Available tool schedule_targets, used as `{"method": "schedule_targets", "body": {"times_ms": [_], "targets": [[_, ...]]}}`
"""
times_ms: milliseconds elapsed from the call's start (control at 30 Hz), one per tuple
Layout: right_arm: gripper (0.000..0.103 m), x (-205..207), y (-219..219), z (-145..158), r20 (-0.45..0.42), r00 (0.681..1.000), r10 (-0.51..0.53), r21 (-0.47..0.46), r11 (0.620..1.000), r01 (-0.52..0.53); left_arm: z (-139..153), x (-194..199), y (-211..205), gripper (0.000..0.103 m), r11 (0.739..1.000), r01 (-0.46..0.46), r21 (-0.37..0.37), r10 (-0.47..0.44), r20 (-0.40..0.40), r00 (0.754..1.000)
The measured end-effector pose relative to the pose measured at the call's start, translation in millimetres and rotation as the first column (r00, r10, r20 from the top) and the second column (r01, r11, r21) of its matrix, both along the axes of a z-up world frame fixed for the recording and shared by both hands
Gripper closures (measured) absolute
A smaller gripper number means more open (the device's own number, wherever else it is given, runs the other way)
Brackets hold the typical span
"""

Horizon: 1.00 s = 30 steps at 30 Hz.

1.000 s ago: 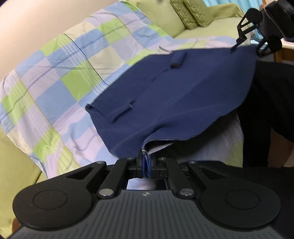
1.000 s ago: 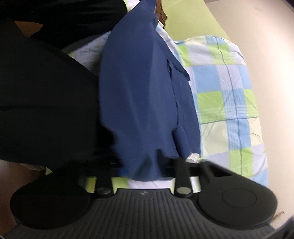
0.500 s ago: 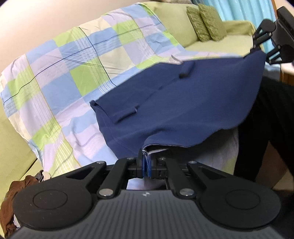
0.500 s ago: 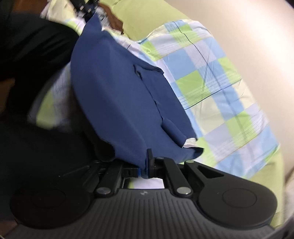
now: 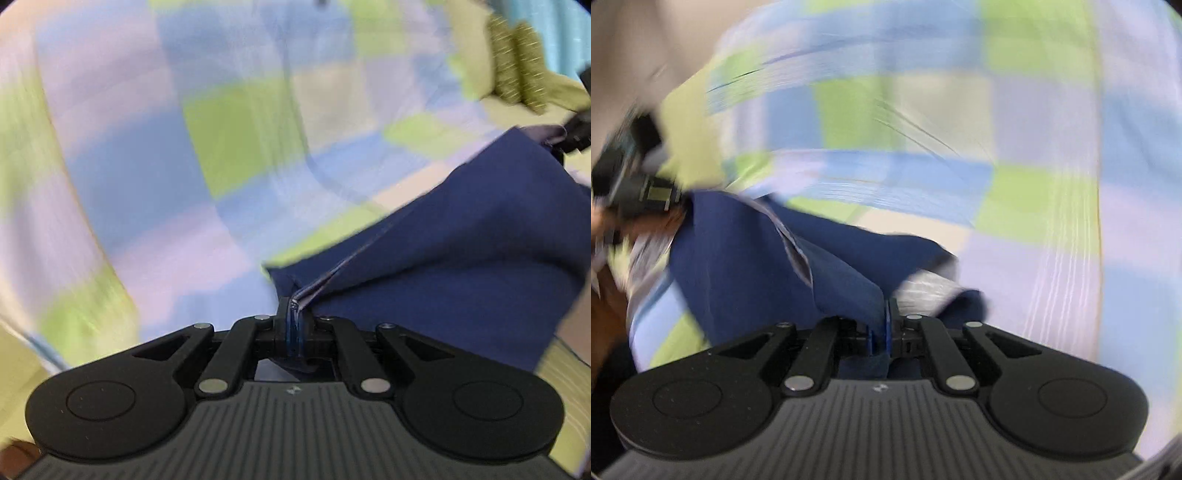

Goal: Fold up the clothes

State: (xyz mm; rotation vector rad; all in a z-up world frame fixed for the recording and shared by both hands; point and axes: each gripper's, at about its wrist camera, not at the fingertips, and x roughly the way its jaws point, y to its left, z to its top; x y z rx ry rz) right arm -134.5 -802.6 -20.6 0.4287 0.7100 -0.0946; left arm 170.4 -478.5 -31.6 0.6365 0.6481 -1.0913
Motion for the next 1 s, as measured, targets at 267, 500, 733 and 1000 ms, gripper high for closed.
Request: {"method": "schedule_targets", "body": {"times_ms": [267, 500, 733, 1000], "targets": [[0.064, -28, -22, -49, 0.107, 0.969, -0.222, 0.154, 0.967, 0.205, -19, 3, 21, 0.066, 0.995, -0.030, -0.094, 0.026, -0.044, 0.999], [0.064, -65, 5, -17, 0.229, 0.917, -0.328, 0.120, 0.944, 0.308, 0, -16, 45, 0.064, 0.987, -0.005, -0.158, 0.008, 0.022, 1.000], [0.065, -19, 50, 6, 0.165, 0.986, -0.017, -0.220, 0.974, 0.054, 1, -43, 12, 0.056, 0.953, 0.303, -0.024, -0.287, 0.265, 0.921], [0.065, 34, 38, 9, 0.034, 0.979, 0.200, -0.319, 0.931, -0.179, -7, -9, -26, 0.056, 0.888, 0.440, 0.131, -0.458, 0.191, 0.868]]}}
